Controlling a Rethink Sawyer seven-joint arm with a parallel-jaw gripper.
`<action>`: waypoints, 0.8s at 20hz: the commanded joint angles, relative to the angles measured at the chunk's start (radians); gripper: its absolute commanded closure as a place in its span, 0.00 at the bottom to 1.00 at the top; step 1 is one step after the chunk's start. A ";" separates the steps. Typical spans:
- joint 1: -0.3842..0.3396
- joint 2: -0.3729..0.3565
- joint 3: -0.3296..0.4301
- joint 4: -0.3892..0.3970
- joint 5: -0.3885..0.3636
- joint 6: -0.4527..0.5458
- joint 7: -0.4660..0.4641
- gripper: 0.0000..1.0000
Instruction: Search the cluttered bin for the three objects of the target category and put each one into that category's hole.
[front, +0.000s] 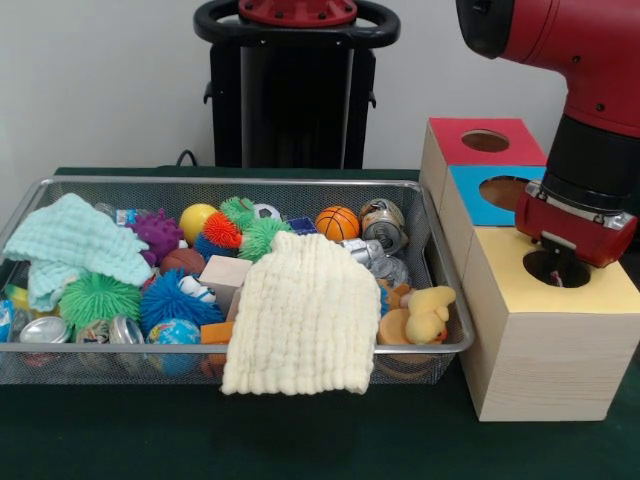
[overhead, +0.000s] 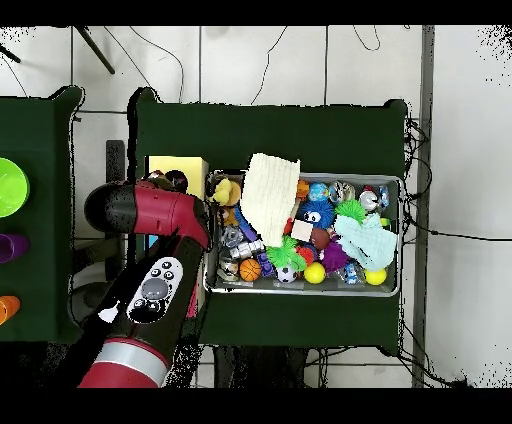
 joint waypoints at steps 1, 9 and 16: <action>-0.016 0.037 0.074 0.099 0.015 0.031 0.203 1.00; -0.018 0.033 0.079 0.107 0.017 0.021 0.201 1.00; -0.023 0.032 0.085 0.107 0.011 0.014 0.186 1.00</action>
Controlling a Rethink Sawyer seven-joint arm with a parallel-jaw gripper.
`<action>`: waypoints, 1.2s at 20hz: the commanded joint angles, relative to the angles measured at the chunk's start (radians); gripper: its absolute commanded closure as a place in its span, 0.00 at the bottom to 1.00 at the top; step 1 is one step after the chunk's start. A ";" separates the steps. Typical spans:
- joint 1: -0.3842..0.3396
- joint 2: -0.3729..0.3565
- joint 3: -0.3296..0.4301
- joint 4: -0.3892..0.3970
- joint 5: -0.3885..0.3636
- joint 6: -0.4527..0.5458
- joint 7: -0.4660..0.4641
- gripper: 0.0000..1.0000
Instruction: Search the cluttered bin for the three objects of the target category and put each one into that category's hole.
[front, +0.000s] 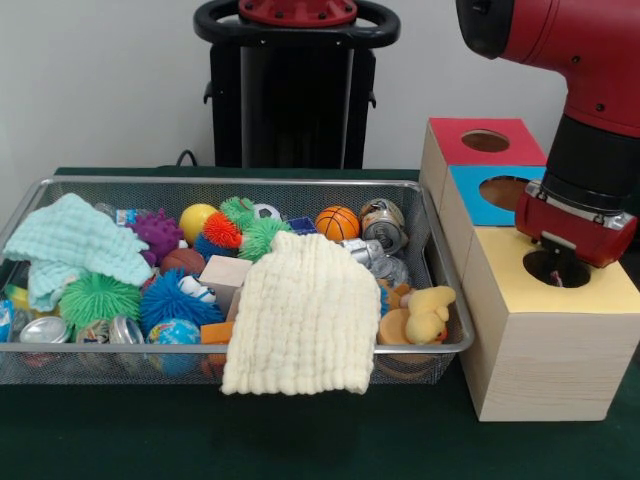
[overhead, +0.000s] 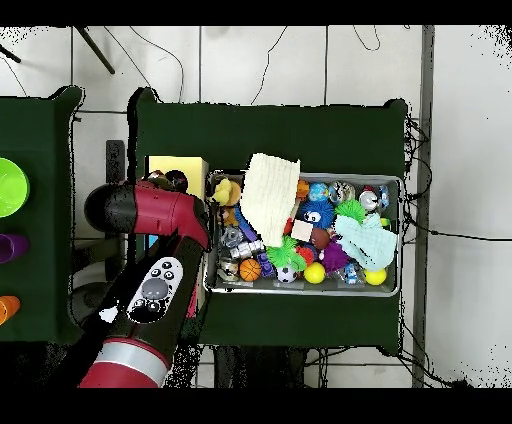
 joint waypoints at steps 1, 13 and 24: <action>-0.025 0.032 0.087 0.108 0.011 0.014 0.185 1.00; -0.025 0.035 0.083 0.103 0.009 0.018 0.176 0.00; -0.024 0.033 0.082 0.103 0.008 0.023 0.171 0.00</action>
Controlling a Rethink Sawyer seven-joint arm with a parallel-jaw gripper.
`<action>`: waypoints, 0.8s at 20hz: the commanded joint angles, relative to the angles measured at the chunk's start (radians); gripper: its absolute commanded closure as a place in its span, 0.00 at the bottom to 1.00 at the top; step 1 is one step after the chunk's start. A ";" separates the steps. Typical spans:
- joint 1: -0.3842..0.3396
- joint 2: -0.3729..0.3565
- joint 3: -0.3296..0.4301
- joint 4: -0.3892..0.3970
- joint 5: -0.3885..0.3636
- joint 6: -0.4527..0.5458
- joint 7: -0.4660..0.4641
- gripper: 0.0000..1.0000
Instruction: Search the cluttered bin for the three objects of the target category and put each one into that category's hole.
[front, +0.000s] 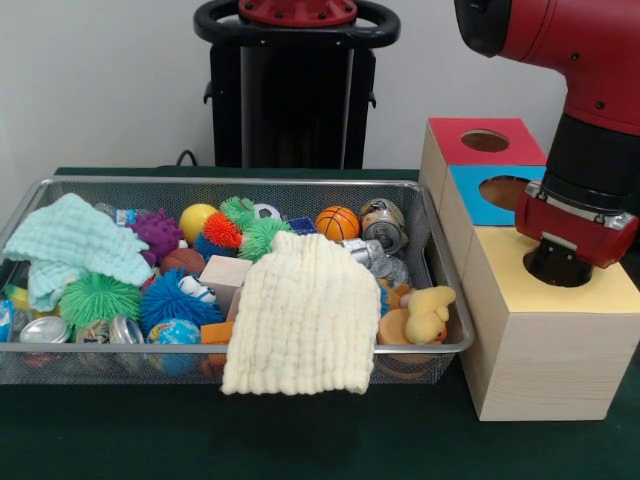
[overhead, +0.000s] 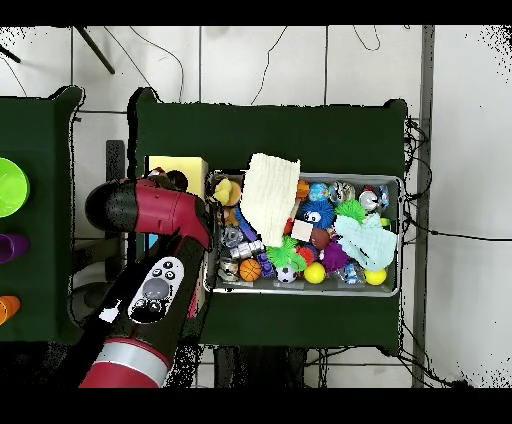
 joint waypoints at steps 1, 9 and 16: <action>-0.022 0.034 0.087 0.106 0.000 0.036 0.172 0.00; -0.017 0.037 0.080 0.103 -0.001 0.038 0.176 0.00; -0.023 0.034 0.087 0.104 -0.002 0.040 0.168 0.00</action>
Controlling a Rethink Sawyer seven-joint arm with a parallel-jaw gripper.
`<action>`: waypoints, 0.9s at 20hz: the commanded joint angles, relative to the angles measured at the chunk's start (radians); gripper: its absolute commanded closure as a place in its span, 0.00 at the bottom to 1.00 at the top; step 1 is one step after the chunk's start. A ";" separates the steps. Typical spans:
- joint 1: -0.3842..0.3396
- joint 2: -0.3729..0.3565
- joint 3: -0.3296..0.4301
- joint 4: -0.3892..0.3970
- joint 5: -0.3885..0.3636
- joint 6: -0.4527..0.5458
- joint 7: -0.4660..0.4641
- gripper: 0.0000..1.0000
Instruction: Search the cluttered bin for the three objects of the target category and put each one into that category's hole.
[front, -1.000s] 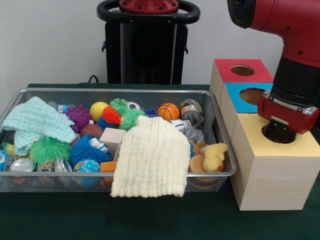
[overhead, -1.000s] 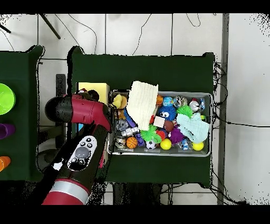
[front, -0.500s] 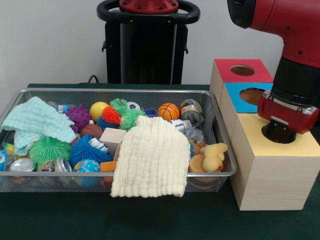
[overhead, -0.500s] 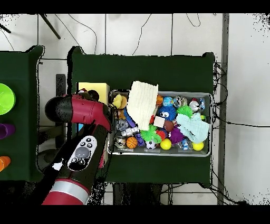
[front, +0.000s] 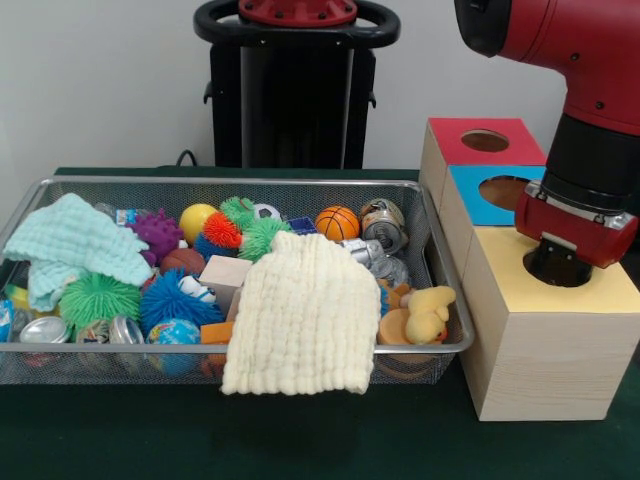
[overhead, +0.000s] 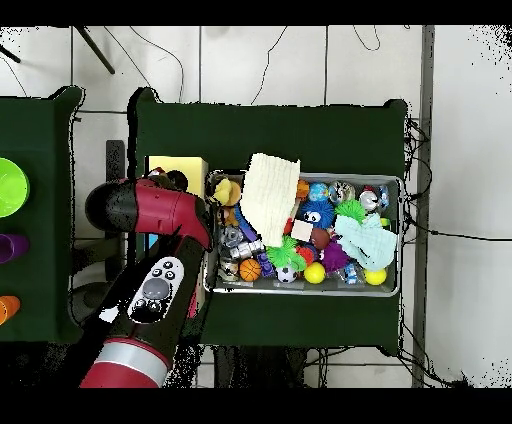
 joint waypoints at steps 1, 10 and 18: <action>-0.023 0.034 0.087 0.103 -0.003 0.041 0.167 0.00; -0.024 0.034 0.087 0.102 -0.003 0.045 0.165 1.00; -0.025 0.034 0.086 0.100 -0.001 0.053 0.169 1.00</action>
